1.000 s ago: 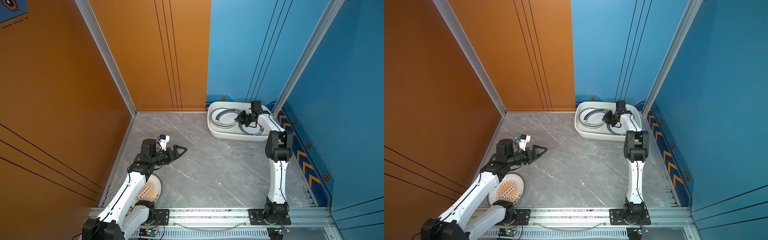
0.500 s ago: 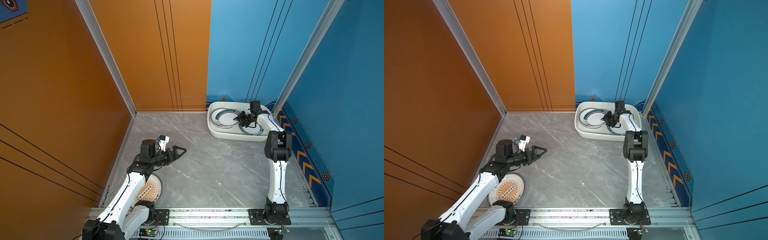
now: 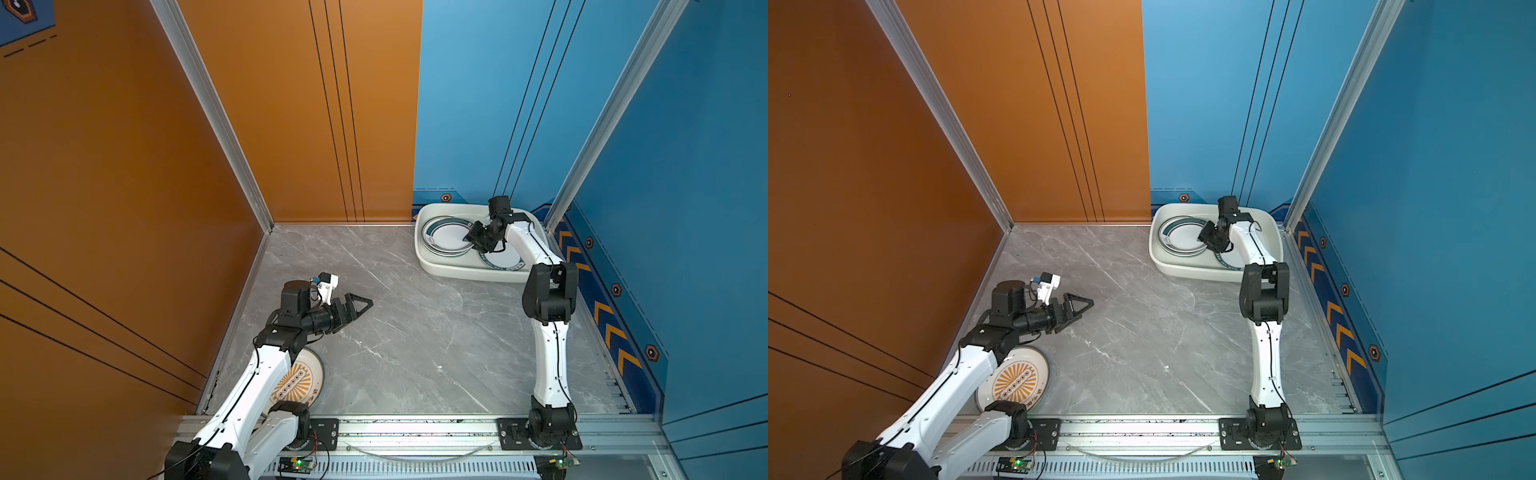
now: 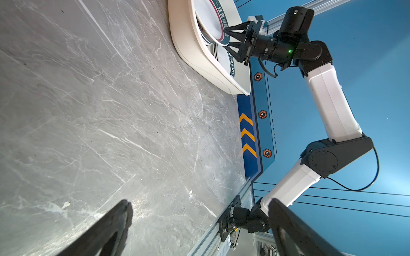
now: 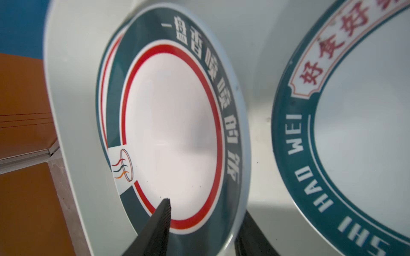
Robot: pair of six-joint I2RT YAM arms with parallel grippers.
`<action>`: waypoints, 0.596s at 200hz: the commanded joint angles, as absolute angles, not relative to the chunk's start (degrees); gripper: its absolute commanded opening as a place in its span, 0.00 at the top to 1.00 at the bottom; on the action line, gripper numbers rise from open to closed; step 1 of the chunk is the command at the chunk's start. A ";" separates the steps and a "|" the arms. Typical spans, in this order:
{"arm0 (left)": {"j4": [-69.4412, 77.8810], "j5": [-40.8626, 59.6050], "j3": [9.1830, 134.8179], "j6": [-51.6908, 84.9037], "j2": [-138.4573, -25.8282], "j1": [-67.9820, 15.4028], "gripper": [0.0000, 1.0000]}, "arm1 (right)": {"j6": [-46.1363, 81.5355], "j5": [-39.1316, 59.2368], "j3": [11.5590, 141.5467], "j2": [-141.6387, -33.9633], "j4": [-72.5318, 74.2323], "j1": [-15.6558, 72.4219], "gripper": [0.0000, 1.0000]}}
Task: Place the plates into the plastic bin on the countertop
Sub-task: 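Lower the plate onto the red-text stack in the bin, open right gripper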
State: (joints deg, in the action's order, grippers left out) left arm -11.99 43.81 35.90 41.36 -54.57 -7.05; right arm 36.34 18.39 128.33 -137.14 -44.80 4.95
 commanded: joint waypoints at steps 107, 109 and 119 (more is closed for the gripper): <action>-14.50 47.18 36.15 39.02 -53.00 -3.18 0.02 | 30.15 11.46 131.19 -135.69 -51.78 5.78 0.53; -14.52 47.19 36.22 39.00 -53.00 -3.10 0.02 | 30.10 11.48 131.10 -135.57 -51.81 5.80 0.53; -14.59 47.20 36.37 38.92 -53.00 -2.83 0.02 | 29.82 11.68 130.51 -134.46 -51.70 5.71 0.53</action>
State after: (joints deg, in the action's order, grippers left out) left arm -13.63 45.56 35.88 40.07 -53.45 -3.64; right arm 31.27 11.92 131.90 -137.91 -50.17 6.24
